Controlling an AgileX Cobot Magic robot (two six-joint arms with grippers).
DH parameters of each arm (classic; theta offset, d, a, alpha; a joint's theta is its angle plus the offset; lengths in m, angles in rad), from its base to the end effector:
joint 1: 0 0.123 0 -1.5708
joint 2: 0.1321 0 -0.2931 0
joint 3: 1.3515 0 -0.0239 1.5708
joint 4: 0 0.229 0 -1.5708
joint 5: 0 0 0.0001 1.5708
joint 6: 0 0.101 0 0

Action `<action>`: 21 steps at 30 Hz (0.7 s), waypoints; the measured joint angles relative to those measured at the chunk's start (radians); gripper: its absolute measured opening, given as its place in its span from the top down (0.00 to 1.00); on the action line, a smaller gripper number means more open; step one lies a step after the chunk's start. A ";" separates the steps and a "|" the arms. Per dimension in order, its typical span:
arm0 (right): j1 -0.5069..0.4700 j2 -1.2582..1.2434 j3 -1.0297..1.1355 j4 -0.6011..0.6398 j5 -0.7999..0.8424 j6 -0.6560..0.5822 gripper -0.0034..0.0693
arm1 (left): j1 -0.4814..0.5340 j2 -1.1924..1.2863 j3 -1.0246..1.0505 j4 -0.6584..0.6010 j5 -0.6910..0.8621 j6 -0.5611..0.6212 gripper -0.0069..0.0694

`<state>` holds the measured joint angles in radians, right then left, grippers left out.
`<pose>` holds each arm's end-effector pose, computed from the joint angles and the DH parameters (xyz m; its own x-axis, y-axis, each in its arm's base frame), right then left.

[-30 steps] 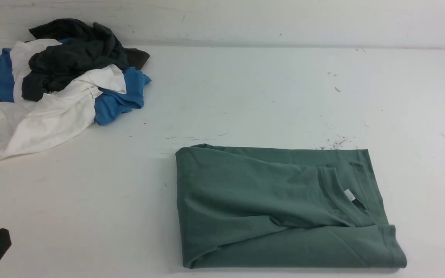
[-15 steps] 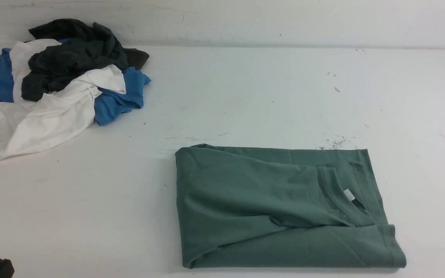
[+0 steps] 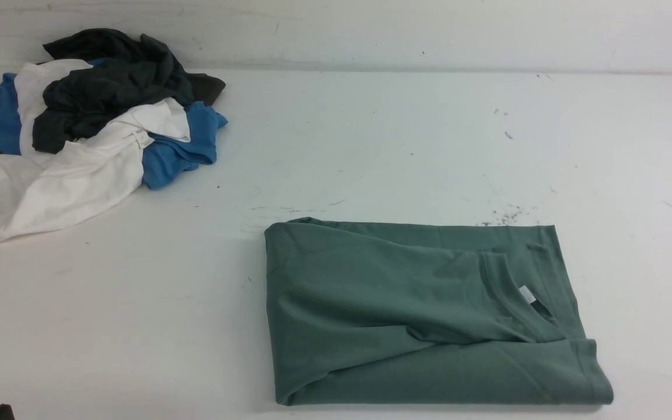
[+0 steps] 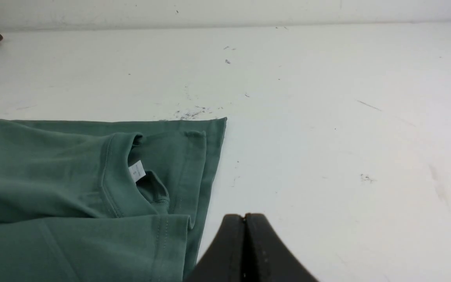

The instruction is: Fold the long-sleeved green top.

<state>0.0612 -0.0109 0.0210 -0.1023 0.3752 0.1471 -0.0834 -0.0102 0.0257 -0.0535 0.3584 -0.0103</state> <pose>0.0322 -0.0018 0.1703 -0.2924 0.0340 -0.9557 -0.0102 0.9992 0.0387 0.0323 -0.0046 0.1703 -0.2870 -0.0366 -0.9572 0.0841 0.9945 -0.0632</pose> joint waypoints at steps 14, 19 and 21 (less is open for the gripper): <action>0.000 0.000 0.000 0.000 0.000 0.000 0.97 | 0.000 0.000 0.000 0.002 0.001 0.048 0.91; 0.000 0.000 0.000 0.000 0.000 0.000 0.97 | 0.000 0.000 0.000 0.002 0.001 0.050 0.91; 0.000 0.000 0.000 0.000 0.000 0.000 0.97 | 0.000 0.000 0.000 0.002 0.001 0.050 0.91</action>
<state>0.0612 -0.0109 0.0210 -0.1023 0.3752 0.1471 -0.0834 -0.0102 0.0257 -0.0516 0.3596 0.0396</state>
